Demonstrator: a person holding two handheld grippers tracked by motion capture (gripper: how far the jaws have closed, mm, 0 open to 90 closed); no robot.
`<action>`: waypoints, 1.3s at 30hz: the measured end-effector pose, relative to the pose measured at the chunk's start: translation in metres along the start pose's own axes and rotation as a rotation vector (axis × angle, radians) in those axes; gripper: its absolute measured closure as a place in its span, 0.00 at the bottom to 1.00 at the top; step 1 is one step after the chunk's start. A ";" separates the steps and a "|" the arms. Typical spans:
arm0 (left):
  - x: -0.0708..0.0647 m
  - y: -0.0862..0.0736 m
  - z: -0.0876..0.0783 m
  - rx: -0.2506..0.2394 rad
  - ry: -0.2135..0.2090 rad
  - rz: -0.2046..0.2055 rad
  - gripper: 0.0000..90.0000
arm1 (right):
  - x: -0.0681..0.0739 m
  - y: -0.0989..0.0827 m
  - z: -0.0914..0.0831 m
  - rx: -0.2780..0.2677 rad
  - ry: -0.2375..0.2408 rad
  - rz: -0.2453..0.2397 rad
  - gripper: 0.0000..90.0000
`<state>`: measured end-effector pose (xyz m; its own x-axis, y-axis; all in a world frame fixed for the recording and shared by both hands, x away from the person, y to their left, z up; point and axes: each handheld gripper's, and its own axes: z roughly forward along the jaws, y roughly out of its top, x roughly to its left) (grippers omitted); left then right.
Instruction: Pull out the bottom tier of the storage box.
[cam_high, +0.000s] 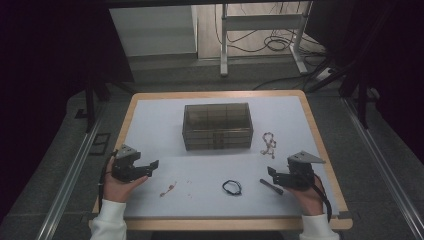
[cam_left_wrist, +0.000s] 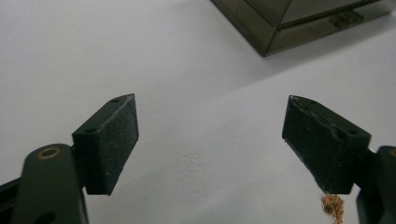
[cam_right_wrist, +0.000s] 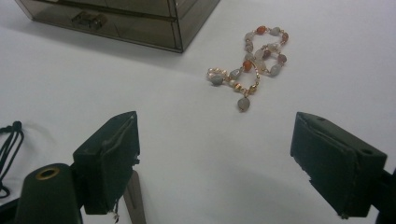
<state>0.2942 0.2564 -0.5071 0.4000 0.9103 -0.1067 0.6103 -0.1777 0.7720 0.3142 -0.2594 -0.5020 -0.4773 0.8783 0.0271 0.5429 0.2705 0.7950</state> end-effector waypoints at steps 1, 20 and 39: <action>-0.001 0.000 -0.001 0.004 0.002 0.009 0.24 | 0.000 0.000 0.000 -0.001 0.002 0.000 0.17; -0.007 -0.010 -0.011 -0.011 0.018 0.068 0.27 | 0.000 0.007 0.006 0.003 0.010 0.000 0.21; -0.011 -0.009 -0.013 -0.011 0.014 0.085 0.26 | 0.008 0.013 0.007 0.016 0.036 -0.023 0.25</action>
<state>0.2754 0.2529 -0.5051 0.4402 0.8973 -0.0318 0.5674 -0.2505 0.7844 0.3226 -0.2464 -0.4959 -0.5143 0.8571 0.0310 0.5427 0.2972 0.7856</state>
